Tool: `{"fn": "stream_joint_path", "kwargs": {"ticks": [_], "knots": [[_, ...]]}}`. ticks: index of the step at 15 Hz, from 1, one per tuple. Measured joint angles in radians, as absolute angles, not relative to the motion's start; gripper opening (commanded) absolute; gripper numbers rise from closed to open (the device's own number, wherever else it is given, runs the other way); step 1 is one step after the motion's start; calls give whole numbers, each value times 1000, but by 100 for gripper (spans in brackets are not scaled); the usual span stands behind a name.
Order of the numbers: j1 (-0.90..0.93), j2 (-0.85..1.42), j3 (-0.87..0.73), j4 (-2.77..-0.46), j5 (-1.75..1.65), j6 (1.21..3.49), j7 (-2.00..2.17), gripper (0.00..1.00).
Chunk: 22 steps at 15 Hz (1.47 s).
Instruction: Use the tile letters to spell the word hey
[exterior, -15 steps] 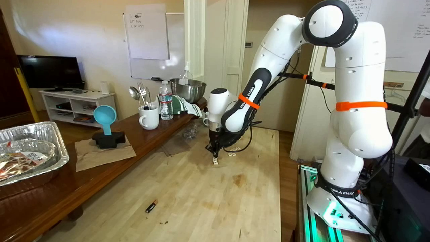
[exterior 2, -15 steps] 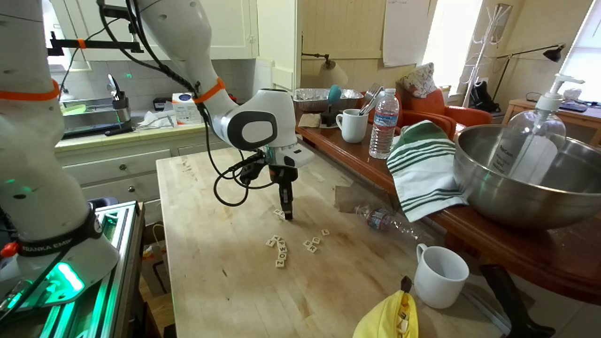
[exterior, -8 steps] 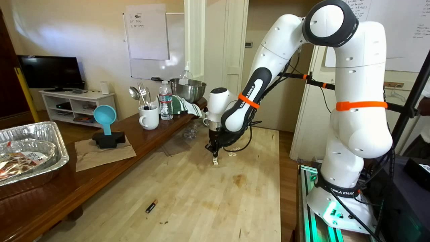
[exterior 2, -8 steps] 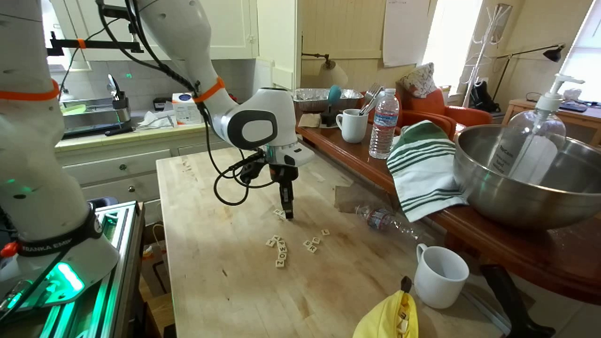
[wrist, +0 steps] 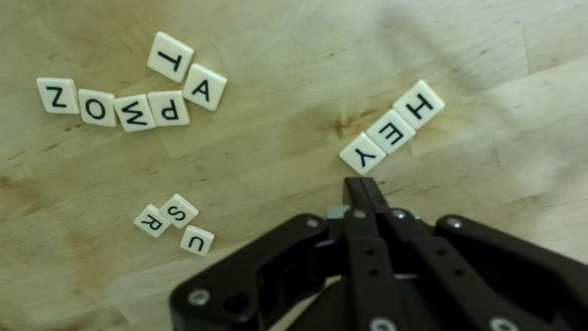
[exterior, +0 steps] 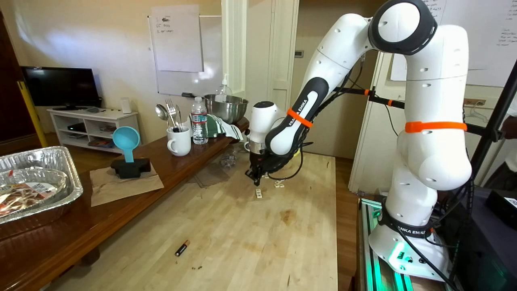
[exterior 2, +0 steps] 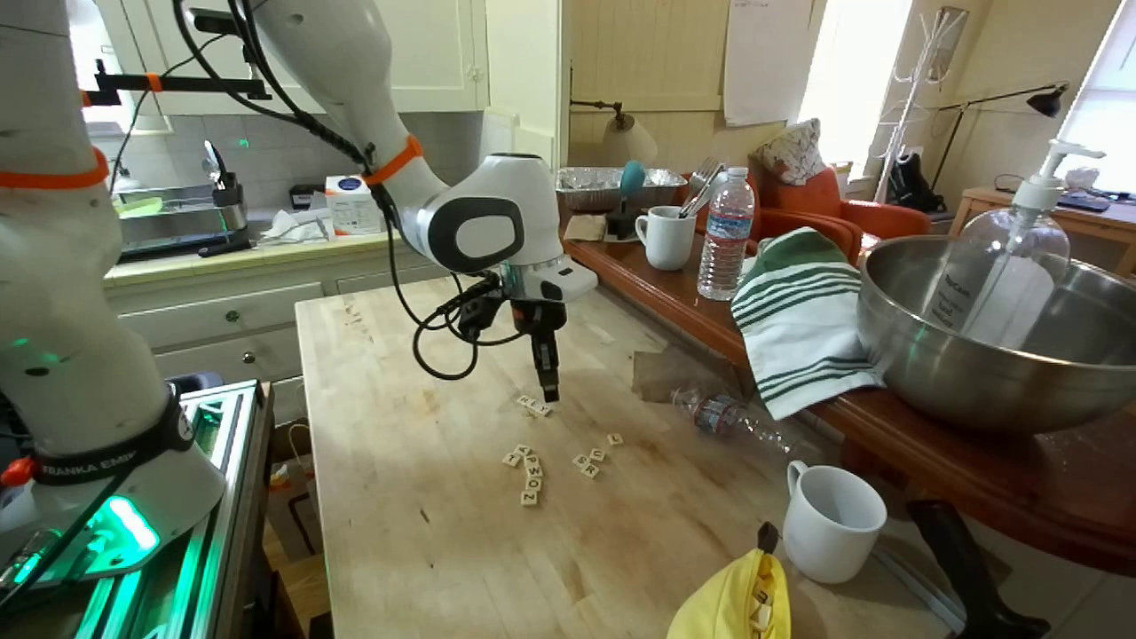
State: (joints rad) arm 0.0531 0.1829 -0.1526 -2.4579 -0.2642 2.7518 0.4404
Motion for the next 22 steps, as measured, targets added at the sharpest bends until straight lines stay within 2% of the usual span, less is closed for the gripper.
{"fn": "stream_joint_path", "kwargs": {"ticks": [2,11,22], "knots": [[47,173,-137,-2461,-227,2752,365,33],[-12,123,-24,-2471,24,2709,-105,98],[-26,65,-19,-2478,15,2640,-435,100]]}}
